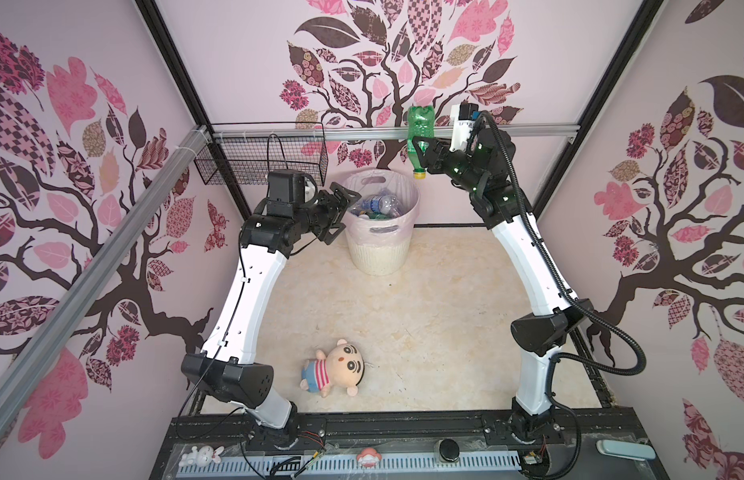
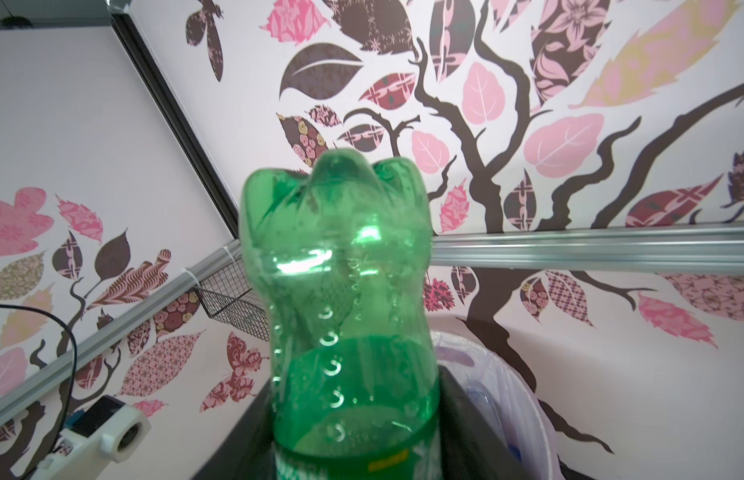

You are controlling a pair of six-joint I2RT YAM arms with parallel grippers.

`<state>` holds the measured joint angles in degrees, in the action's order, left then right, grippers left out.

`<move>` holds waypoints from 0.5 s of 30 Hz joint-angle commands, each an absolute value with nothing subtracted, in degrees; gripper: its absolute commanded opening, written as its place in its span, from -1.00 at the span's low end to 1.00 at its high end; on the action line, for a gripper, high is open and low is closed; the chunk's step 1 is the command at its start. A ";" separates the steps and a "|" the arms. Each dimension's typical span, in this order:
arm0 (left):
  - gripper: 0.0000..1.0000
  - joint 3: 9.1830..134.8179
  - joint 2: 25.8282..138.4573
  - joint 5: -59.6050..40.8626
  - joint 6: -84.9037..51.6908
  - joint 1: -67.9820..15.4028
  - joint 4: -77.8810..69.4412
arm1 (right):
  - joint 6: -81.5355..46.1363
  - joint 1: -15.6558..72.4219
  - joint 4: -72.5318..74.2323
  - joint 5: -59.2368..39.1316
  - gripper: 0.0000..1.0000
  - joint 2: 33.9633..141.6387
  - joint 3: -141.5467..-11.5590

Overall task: Throw the plastic bottles in the bin
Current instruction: 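Lower the Sprite bottle into the bin and open the right gripper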

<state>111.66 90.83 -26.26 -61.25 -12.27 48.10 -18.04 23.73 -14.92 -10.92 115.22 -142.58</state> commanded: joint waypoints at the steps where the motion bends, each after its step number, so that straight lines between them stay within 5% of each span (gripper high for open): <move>1: 0.94 111.62 91.35 -27.57 -60.86 -11.78 47.67 | -19.84 24.08 -14.81 -9.77 -0.06 123.08 -147.68; 8: 0.94 111.62 91.77 -27.86 -60.39 -11.60 47.72 | -21.88 23.73 -18.93 -6.37 0.44 132.01 -151.87; 15: 0.94 107.74 90.73 -27.82 -59.70 -11.43 47.97 | -21.71 23.55 -16.23 -5.45 0.66 129.13 -149.92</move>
